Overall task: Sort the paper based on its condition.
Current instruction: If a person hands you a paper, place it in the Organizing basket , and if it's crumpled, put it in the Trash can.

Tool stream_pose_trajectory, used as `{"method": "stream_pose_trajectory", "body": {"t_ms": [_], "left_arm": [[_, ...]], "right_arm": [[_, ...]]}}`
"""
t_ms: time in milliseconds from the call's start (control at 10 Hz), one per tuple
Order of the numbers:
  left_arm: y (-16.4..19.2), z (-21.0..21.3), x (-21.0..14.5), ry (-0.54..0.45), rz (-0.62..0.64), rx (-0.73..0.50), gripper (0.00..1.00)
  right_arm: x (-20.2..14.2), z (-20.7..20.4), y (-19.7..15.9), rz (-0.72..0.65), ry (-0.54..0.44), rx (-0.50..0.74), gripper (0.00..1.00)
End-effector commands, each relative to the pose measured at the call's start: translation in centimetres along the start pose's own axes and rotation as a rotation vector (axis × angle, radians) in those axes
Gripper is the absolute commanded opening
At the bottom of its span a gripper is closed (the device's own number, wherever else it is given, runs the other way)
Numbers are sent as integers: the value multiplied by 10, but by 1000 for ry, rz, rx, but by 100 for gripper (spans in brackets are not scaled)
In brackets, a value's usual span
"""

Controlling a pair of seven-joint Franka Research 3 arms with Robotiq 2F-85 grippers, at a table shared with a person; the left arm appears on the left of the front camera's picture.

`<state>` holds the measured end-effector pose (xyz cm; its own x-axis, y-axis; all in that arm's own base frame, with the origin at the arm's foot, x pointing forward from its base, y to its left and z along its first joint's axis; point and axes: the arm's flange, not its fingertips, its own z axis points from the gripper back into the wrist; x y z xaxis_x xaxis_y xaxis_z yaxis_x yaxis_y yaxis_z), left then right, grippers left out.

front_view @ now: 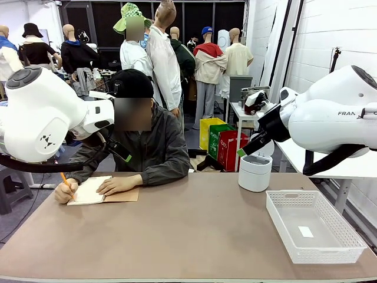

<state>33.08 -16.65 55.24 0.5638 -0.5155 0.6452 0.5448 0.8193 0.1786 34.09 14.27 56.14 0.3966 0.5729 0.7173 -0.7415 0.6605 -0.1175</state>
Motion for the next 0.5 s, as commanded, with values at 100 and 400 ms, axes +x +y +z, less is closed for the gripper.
{"method": "stream_pose_trajectory", "body": {"t_ms": [100, 400], "left_arm": [[0, 0, 0, 1, 0, 5, 100], [0, 0, 0, 1, 0, 5, 100]], "right_arm": [[0, 0, 0, 0, 1, 4, 100], [0, 0, 0, 0, 1, 4, 100]]}}
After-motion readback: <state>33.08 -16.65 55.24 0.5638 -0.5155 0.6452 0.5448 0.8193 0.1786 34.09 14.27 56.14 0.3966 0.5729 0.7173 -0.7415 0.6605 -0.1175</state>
